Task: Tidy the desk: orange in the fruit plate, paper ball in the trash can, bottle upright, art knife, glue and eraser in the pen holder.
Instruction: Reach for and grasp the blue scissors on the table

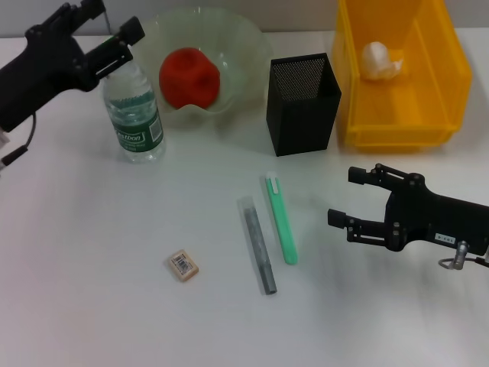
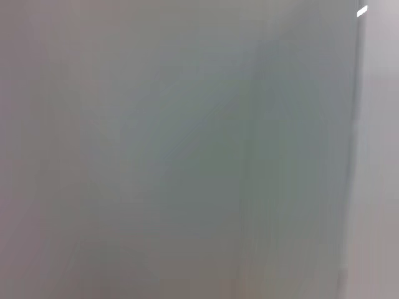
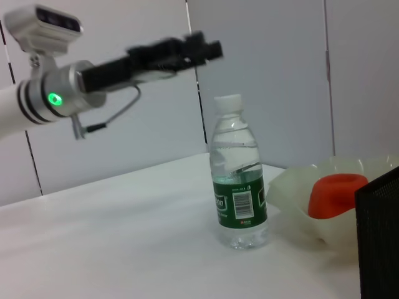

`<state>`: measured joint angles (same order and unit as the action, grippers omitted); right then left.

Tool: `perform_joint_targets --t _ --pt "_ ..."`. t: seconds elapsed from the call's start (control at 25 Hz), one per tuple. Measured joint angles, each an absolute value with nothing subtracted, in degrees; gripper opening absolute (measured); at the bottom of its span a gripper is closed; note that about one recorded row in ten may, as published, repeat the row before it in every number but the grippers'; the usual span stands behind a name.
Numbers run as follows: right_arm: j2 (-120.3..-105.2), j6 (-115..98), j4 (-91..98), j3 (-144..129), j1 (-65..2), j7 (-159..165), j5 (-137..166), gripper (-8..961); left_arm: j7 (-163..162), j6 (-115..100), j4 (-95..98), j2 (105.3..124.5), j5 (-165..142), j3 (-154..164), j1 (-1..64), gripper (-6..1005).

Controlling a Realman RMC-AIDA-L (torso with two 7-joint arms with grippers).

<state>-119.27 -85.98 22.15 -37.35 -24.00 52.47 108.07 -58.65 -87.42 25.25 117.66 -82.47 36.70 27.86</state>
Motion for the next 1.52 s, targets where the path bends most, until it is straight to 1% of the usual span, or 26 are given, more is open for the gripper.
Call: perform_joint_targets --t 0.12,0.2,0.24,0.28,0.4,0.56,0.84,0.96,1.52 --pt "-119.27 -86.1 22.1 -37.3 -23.9 52.5 108.0 834 -61.8 -91.8 27.0 117.10 -83.5 37.7 26.8 799" --pt "-119.27 -86.2 22.1 -37.3 -23.9 52.5 108.0 834 -64.1 -95.1 27.9 116.29 -84.3 39.2 26.0 799" --pt "-119.27 -86.2 22.1 -37.3 -23.9 52.5 108.0 834 -65.8 -98.1 28.2 115.42 -84.8 41.3 25.2 799" --pt "-119.27 -86.2 22.1 -37.3 -23.9 52.5 108.0 834 -65.8 -98.1 28.2 115.42 -84.8 41.3 25.2 799" --pt "-119.27 -86.2 22.1 -37.3 -23.9 52.5 108.0 834 -66.5 -101.8 28.4 114.05 -84.9 46.9 23.9 798" --pt "-119.26 -86.3 22.1 -37.3 -24.2 52.8 108.0 834 -66.2 -103.9 29.7 113.32 -87.0 52.2 22.7 798" --pt "-119.21 -86.3 22.1 -37.4 -24.3 53.0 108.0 835 -65.6 -103.3 29.8 113.80 -94.7 52.5 21.6 798" --pt "-119.26 -86.3 22.1 -37.4 -24.3 53.0 108.0 835 -62.3 -100.7 29.7 114.43 -97.5 52.5 19.7 798" --pt "-119.27 -86.1 22.2 -37.4 -24.3 53.2 107.9 834 -52.8 -94.7 23.2 114.83 -99.5 52.4 18.5 798"
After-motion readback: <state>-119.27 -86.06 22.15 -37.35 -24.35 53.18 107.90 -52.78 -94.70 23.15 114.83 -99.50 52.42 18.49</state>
